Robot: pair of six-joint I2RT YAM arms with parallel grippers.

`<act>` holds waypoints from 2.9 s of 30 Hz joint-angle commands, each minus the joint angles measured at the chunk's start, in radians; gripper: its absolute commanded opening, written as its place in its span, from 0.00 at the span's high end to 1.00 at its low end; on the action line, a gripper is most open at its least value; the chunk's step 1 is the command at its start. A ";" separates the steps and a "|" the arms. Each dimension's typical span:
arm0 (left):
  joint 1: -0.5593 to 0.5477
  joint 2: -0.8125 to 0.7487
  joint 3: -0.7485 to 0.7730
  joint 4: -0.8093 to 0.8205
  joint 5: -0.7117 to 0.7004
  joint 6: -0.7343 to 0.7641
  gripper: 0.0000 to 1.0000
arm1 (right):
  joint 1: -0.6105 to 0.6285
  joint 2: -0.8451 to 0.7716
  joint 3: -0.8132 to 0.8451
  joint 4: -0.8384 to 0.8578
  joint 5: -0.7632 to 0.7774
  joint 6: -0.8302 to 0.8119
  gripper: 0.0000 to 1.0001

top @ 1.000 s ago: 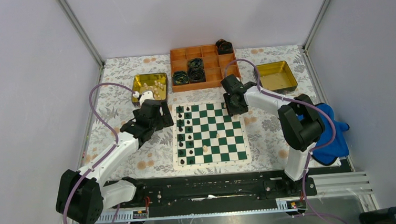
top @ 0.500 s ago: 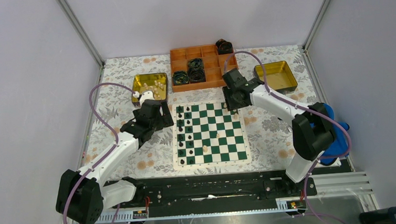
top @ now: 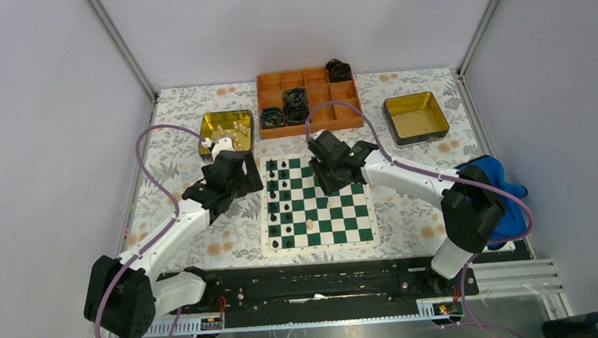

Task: Set up the chess pieces on the board
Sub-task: Pick up the chess piece from the chessboard.

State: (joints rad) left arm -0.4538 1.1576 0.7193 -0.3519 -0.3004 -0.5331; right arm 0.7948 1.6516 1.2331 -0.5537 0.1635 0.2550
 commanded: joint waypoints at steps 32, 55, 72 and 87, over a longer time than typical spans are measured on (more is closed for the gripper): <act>-0.026 0.015 0.008 0.028 -0.024 0.005 0.01 | 0.071 0.110 -0.095 0.108 -0.054 0.058 0.52; -0.026 0.026 0.011 0.029 -0.026 0.006 0.01 | 0.072 0.147 -0.080 0.120 -0.018 0.055 0.70; -0.028 0.024 0.013 0.028 -0.025 0.007 0.01 | 0.071 0.110 -0.053 0.104 0.020 0.056 0.85; -0.031 0.027 0.012 0.028 -0.031 0.008 0.01 | 0.045 0.094 -0.012 0.081 0.090 0.049 0.85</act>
State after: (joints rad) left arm -0.4778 1.1801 0.7193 -0.3527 -0.3122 -0.5327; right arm 0.8555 1.7870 1.1774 -0.4622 0.2039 0.3038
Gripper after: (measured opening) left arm 0.989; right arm 0.204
